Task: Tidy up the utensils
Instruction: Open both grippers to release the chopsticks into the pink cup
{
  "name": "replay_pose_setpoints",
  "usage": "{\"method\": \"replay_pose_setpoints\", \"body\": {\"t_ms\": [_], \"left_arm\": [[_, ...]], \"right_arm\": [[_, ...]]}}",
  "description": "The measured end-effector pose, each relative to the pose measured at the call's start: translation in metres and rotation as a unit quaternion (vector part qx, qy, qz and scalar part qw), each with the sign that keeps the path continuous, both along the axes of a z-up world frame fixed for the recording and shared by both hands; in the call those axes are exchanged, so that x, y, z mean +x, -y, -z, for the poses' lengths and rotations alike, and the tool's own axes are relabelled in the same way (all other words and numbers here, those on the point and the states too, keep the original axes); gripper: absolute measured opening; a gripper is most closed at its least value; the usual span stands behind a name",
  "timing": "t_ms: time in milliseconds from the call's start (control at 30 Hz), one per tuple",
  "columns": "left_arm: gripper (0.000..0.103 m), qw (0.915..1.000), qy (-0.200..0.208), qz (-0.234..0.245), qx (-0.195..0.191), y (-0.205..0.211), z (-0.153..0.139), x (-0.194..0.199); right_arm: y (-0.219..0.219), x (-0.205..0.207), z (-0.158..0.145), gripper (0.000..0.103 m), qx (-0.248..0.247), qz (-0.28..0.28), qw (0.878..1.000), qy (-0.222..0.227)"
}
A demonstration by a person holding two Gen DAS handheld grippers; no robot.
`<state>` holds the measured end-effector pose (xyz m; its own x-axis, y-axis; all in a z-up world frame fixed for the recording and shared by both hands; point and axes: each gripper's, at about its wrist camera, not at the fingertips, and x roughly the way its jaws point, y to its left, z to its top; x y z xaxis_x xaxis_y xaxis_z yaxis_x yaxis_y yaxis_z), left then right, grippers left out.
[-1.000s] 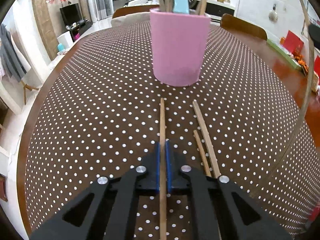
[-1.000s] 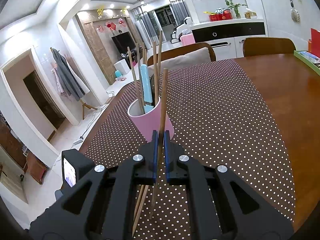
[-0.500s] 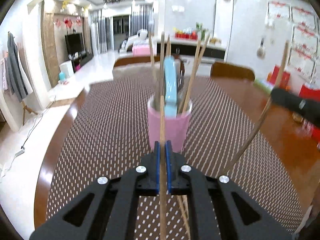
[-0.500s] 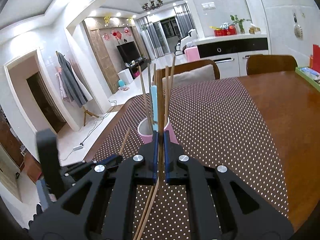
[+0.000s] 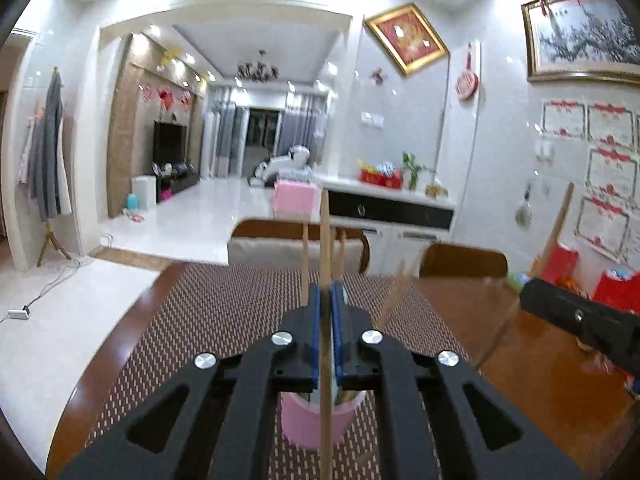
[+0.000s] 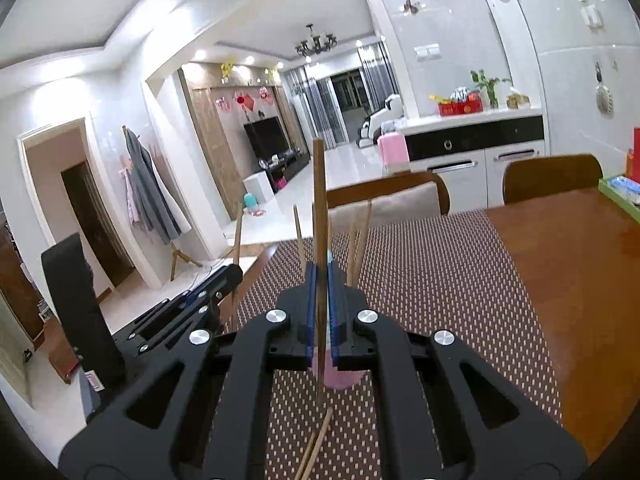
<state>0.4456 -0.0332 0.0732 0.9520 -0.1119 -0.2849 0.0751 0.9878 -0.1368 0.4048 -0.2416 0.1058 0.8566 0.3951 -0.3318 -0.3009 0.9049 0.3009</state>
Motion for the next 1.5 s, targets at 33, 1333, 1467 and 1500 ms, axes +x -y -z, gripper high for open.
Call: {"method": "replay_pose_setpoints", "body": {"t_ms": [33, 1333, 1467, 1500], "left_arm": [[0.006, 1.0000, 0.004, -0.005, -0.002, 0.000, -0.003, 0.006], [0.029, 0.9956, -0.019, -0.036, 0.084, 0.002, 0.077, 0.066], [0.029, 0.9952, -0.021, -0.039, 0.087, -0.006, 0.070, 0.042], [0.029, 0.9955, -0.020, -0.039, 0.084, -0.010, 0.066, 0.032]], "right_arm": [[0.000, 0.005, -0.003, 0.006, 0.003, 0.000, 1.000, 0.005], [-0.034, 0.095, 0.086, 0.008, -0.040, -0.065, 0.989, -0.127], [-0.029, 0.073, 0.077, 0.014, -0.040, -0.055, 0.991, -0.117], [-0.029, 0.068, 0.074, 0.022, -0.043, -0.053, 0.991, -0.112]]}}
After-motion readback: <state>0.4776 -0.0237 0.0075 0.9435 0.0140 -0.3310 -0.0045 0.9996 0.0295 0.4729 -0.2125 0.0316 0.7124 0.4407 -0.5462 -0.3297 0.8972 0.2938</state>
